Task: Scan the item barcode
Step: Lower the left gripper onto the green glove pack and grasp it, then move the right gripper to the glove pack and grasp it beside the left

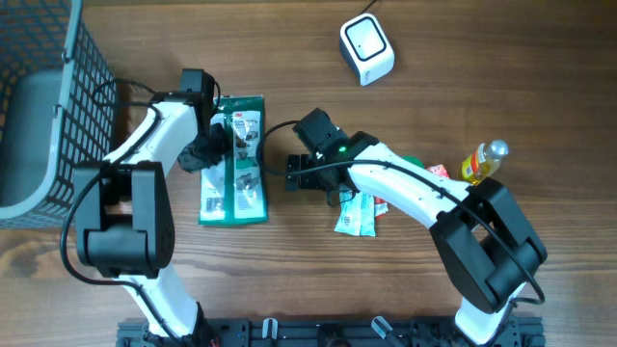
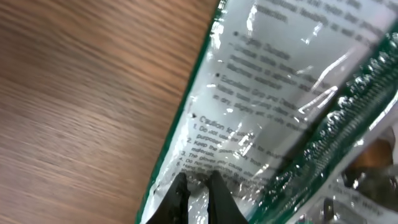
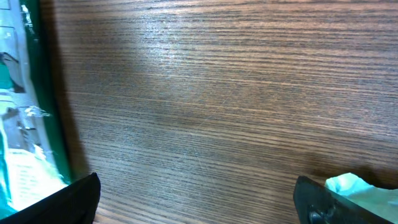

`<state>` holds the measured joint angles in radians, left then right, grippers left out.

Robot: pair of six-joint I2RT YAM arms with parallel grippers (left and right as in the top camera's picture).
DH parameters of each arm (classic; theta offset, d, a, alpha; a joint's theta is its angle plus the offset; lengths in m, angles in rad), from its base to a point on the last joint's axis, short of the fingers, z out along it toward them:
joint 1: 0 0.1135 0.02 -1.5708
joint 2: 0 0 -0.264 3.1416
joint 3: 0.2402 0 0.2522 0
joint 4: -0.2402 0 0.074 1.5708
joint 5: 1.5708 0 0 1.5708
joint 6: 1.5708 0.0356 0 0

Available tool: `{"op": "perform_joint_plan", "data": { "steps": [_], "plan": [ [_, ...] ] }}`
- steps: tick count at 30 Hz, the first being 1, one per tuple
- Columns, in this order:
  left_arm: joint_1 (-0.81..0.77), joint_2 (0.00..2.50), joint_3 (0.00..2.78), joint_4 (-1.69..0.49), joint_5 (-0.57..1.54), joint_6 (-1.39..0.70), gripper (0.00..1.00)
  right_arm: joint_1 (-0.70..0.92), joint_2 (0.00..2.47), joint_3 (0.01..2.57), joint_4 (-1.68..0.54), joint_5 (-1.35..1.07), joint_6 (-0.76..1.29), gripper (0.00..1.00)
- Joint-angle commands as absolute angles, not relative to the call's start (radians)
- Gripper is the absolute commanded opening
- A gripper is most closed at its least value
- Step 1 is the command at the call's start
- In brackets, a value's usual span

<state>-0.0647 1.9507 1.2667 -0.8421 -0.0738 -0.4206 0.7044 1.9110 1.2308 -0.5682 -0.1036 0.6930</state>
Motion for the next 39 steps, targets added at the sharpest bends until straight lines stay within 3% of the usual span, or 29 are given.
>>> {"op": "perform_joint_plan", "data": {
  "steps": [1,14,21,30,39],
  "plan": [
    [-0.117,1.967,1.26,-0.873,-0.007,-0.403,0.04,0.708,1.896,1.222,-0.569,-0.126,0.67,1.0],
    [-0.29,1.962,1.263,-0.867,0.013,-0.356,0.04,0.583,1.896,1.222,-0.569,-0.448,0.445,0.97],
    [-0.233,1.85,1.316,-0.848,-0.035,-0.321,0.04,0.582,1.896,1.222,-0.527,-0.455,0.404,0.96],
    [-0.233,1.94,1.154,-0.62,0.044,-0.321,0.04,0.554,1.904,1.222,-0.509,-0.524,0.39,0.96],
    [-0.234,1.985,1.131,-0.59,0.101,-0.317,0.04,0.526,2.018,1.222,-0.478,-0.608,0.371,0.96]
  ]
}}
